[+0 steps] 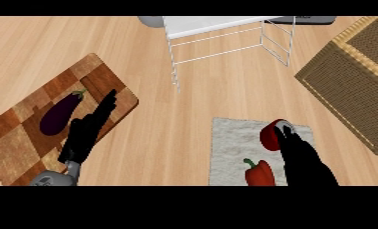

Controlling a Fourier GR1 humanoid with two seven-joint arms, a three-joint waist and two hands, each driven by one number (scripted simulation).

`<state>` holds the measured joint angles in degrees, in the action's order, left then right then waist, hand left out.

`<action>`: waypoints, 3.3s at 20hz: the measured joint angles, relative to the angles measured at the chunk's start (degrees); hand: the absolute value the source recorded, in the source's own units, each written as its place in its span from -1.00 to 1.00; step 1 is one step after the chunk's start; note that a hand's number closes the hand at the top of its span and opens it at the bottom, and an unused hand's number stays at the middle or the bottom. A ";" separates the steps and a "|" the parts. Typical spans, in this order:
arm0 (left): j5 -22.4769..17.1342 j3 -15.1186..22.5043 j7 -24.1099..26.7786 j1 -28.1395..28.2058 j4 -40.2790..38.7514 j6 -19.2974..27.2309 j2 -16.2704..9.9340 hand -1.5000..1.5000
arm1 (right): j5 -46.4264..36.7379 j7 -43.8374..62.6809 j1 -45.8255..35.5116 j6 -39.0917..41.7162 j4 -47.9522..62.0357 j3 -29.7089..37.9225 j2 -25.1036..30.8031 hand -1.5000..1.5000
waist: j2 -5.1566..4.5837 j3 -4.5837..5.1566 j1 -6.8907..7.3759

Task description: Pick the bell pepper from the placemat and place it in the tiered shelf

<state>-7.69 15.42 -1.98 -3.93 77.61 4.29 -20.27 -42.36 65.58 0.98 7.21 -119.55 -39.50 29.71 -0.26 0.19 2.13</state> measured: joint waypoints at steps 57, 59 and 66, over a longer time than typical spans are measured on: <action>5.61 -5.54 0.62 2.41 0.27 -2.46 4.98 0.00 | -28.10 -13.95 -4.95 13.19 23.57 10.68 -25.06 1.00 | 0.93 0.24 -1.88; 5.51 -5.51 -0.01 2.09 0.67 -2.82 4.76 0.00 | -22.92 -16.59 -7.58 20.07 22.17 14.53 -24.12 1.00 | 0.71 0.21 -1.71; 5.61 -5.55 0.00 2.50 1.25 -3.22 4.46 0.00 | -6.28 -20.77 -22.96 42.34 21.55 32.75 -19.60 1.00 | 0.38 0.04 -1.42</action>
<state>-2.08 9.86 -1.99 -1.43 78.85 1.07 -15.81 -48.64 44.81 -21.98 49.56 -98.01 -6.75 10.11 0.12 0.23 0.71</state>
